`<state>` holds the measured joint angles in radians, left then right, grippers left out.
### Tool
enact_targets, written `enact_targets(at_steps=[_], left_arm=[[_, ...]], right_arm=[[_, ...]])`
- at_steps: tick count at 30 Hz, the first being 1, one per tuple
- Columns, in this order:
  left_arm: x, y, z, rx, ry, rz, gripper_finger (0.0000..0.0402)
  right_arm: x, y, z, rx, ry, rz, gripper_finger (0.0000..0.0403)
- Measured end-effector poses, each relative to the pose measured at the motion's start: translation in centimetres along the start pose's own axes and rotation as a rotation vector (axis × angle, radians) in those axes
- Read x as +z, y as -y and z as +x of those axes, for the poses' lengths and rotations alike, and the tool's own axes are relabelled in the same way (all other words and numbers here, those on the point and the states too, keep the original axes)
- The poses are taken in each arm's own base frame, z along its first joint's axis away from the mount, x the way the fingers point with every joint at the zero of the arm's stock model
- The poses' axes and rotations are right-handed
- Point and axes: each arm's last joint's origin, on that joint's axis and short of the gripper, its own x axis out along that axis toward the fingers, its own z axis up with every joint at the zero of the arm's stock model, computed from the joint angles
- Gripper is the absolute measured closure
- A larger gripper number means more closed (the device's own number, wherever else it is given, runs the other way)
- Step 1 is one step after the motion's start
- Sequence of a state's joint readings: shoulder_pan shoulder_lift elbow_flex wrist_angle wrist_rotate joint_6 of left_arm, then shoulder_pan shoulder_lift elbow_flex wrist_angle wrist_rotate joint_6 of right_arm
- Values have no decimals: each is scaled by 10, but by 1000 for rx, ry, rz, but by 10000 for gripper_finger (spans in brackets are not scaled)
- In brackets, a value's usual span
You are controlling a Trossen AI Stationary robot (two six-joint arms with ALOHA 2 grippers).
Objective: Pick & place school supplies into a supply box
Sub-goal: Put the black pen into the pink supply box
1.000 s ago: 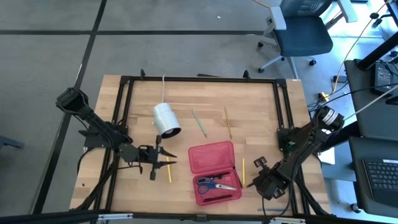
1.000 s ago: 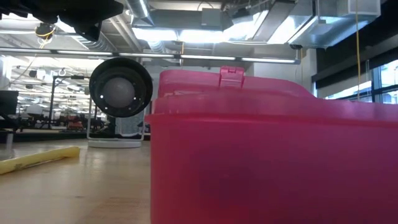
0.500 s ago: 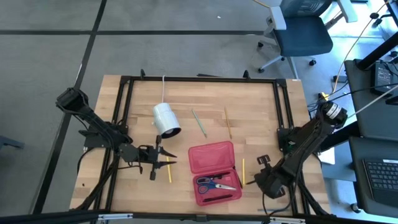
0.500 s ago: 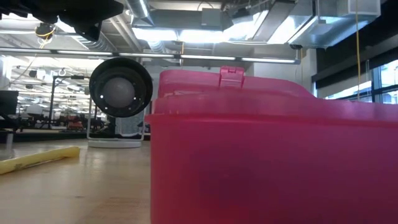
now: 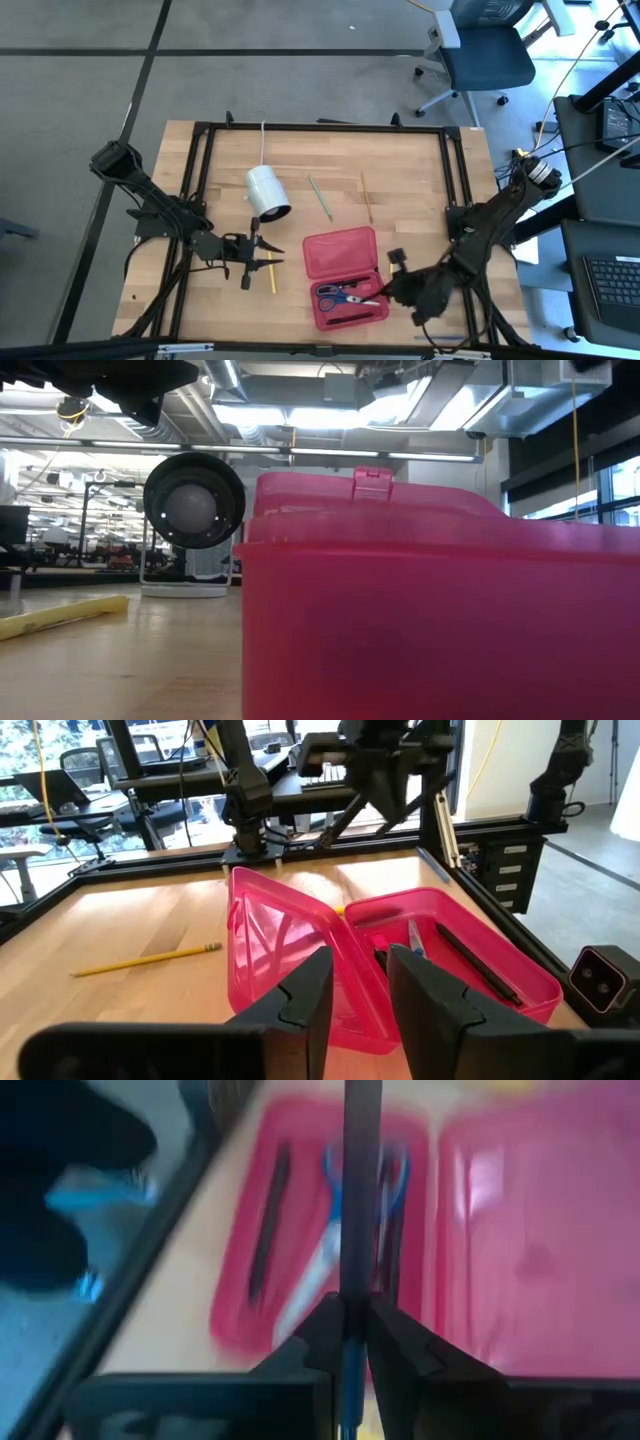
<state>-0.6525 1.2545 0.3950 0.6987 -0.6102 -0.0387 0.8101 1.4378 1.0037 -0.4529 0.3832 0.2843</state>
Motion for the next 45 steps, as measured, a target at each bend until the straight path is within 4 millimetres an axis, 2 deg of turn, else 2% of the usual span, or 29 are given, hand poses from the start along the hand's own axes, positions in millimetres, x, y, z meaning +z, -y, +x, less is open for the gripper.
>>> enact_targets(at_steps=[2,7,13,19,31,45], left_arm=[[0,0,0,-1,0,0,307],[0,0,0,-1,0,0,308],[0,0,0,-1,0,0,310],[0,2,0,-67,-2,0,306],[0,5,0,-164,-6,-1,308],[0,5,0,-168,-6,0,312]], right_arm=[[10,5,9,39,47,-36,361],[20,19,40,102,82,-60,367],[14,35,74,71,26,-11,360],[7,45,94,40,-33,93,359],[-8,44,118,152,-145,140,357],[-13,43,121,162,-183,127,351]])
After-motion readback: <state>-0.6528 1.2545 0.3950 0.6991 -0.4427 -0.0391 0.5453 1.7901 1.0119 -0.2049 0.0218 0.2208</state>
